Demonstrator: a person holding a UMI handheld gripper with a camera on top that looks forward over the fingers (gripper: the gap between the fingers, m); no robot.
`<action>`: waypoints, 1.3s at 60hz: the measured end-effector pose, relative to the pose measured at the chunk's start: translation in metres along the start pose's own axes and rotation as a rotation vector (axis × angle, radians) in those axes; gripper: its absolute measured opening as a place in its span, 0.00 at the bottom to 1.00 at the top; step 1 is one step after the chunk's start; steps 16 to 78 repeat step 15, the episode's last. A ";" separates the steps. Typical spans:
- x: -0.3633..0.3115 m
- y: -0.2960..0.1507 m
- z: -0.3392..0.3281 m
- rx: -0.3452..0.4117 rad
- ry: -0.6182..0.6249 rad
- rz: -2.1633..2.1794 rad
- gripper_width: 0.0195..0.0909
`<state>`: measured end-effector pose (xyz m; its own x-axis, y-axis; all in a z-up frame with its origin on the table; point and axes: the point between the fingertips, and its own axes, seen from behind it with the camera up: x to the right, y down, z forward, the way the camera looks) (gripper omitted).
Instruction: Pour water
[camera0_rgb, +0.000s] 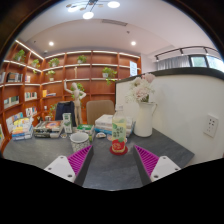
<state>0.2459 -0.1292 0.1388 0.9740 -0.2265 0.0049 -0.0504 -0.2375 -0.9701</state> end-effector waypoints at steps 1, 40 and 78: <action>0.000 0.001 -0.002 -0.003 0.000 -0.005 0.86; -0.013 -0.007 -0.018 0.013 -0.044 -0.017 0.85; -0.013 -0.007 -0.018 0.013 -0.044 -0.017 0.85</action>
